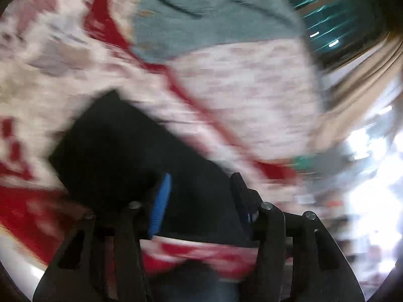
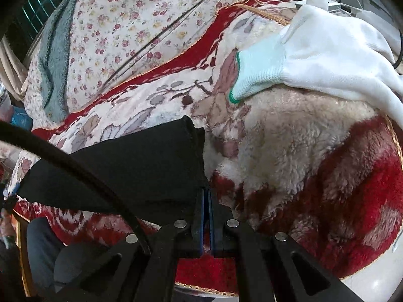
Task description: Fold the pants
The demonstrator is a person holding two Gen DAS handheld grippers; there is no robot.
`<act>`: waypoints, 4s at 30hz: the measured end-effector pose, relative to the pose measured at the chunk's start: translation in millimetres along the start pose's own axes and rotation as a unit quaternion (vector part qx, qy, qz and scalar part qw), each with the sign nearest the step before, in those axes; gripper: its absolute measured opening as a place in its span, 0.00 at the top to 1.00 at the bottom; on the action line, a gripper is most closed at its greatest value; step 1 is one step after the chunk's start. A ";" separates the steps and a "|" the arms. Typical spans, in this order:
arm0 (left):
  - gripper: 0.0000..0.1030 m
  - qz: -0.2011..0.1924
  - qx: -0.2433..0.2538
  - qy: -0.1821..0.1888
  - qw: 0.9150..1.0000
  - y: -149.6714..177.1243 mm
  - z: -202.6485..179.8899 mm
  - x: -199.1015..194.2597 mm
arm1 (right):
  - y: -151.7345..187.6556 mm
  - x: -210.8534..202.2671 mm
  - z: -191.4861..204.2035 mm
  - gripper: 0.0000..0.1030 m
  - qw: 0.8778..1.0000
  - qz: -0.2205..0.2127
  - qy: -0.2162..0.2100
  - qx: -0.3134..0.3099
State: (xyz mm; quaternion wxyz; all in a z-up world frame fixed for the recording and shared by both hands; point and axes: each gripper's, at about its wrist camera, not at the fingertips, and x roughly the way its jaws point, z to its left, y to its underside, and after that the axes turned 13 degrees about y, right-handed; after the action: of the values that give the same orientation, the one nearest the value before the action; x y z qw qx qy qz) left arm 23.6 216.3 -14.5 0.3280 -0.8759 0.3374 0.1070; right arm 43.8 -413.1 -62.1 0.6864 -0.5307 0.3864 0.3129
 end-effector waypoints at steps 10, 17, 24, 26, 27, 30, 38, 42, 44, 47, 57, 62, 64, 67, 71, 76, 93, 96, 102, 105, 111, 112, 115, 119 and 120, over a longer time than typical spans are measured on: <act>0.98 -0.016 0.013 -0.067 0.998 -9.4 33.1 -6.2 | 3.0 -1.2 -2.1 0.99 0.999 0.005 0.030 -0.014; 0.95 -0.048 0.024 -0.048 0.997 -31.9 7.3 -7.8 | -1.1 -32.1 -1.1 0.87 0.995 -0.002 0.093 -0.045; 0.66 -0.013 -0.002 -0.072 0.997 -56.4 14.2 52.4 | -45.2 -57.9 24.7 0.80 0.995 -0.094 0.016 0.025; 0.72 -0.018 -0.024 -0.101 0.994 -56.7 32.4 57.7 | -50.0 -43.0 38.0 0.79 0.995 -0.087 -0.038 0.022; 0.73 -0.023 -0.033 -0.092 0.995 -56.8 38.6 55.4 | -47.5 -27.4 45.1 0.79 0.997 -0.067 -0.037 0.011; 0.73 -0.019 -0.023 -0.092 0.995 -55.2 38.0 51.9 | -14.8 8.4 37.3 0.78 1.000 0.022 0.003 0.020; 0.72 -0.010 -0.003 -0.105 0.994 -54.1 35.1 56.0 | 13.3 -32.9 -16.3 0.73 0.998 -0.008 0.013 0.064; 0.72 -0.014 -0.035 -0.089 0.995 -58.3 41.5 50.0 | -15.7 -41.2 -31.5 0.47 0.994 -0.036 -0.052 0.088; 0.72 -0.017 -0.042 -0.088 0.995 -57.7 40.9 47.1 | -24.4 -21.6 -32.0 0.47 0.991 -0.001 -0.085 0.107; 0.72 -0.030 -0.046 -0.104 0.993 -54.7 33.6 34.0 | -23.0 8.6 -39.3 0.52 0.976 0.065 -0.129 0.164; 0.72 -0.084 -0.004 -0.037 0.996 -34.3 -35.9 -1.9 | -19.1 18.1 -44.4 0.66 0.957 0.095 -0.191 0.198; 0.72 -0.057 0.042 -0.030 0.997 -15.3 -67.1 21.8 | -18.1 23.6 -22.5 0.84 0.966 0.104 -0.187 0.147; 0.72 -0.041 0.022 -0.029 0.998 -8.2 -62.2 31.7 | -20.5 21.6 -18.0 0.95 0.975 0.083 -0.163 0.129; 0.72 -0.033 0.007 -0.039 0.999 3.0 -53.6 38.4 | -34.3 7.9 -13.3 0.97 0.980 0.034 -0.163 0.111; 0.72 -0.061 -0.008 -0.076 0.995 2.0 -37.4 30.0 | -64.0 -13.0 -12.0 0.98 0.984 -0.026 -0.154 0.090; 0.72 -0.081 -0.032 -0.128 0.988 -8.6 -10.5 28.5 | -68.8 30.8 -23.6 1.00 0.992 0.017 -0.078 0.097; 0.72 0.020 0.027 -0.006 0.999 18.2 -90.3 62.6 | -43.2 29.8 138.1 0.81 0.988 0.011 -0.034 -0.151; 0.72 0.062 0.050 0.005 0.997 38.6 -104.7 85.4 | -61.0 60.8 141.4 0.81 0.993 0.016 -0.010 -0.118; 0.69 0.078 0.035 -0.013 0.996 49.0 -89.1 104.1 | -76.2 41.7 131.7 0.81 0.998 0.018 -0.006 -0.054; 0.69 0.087 0.012 -0.017 0.996 49.8 -80.0 108.8 | -62.3 5.1 162.8 0.74 0.994 -0.012 -0.082 -0.077; 0.69 0.084 -0.005 0.002 0.996 51.3 -73.6 104.2 | -57.4 59.2 213.1 0.62 0.989 0.049 -0.037 -0.134; 0.69 0.082 -0.013 0.011 0.996 51.5 -70.7 101.7 | -65.3 59.4 210.2 0.62 0.992 0.037 -0.013 -0.117; 0.69 0.075 -0.035 0.033 0.996 51.4 -63.8 94.7 | -80.2 57.3 201.8 0.62 0.996 0.051 0.030 -0.068; 0.69 0.047 -0.032 0.045 0.997 50.7 -66.1 82.9 | -50.9 21.9 237.3 0.62 0.986 0.070 -0.121 -0.089; 0.69 0.023 -0.026 0.045 0.998 49.8 -67.8 73.9 | -42.0 19.1 249.4 0.62 0.982 0.074 -0.136 -0.104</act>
State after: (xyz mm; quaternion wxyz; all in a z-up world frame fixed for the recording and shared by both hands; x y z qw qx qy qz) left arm 43.8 106.3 -18.1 0.2869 -0.8802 0.3688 0.0835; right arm 138.1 -180.8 -23.7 0.6488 -0.5217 0.2928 0.4703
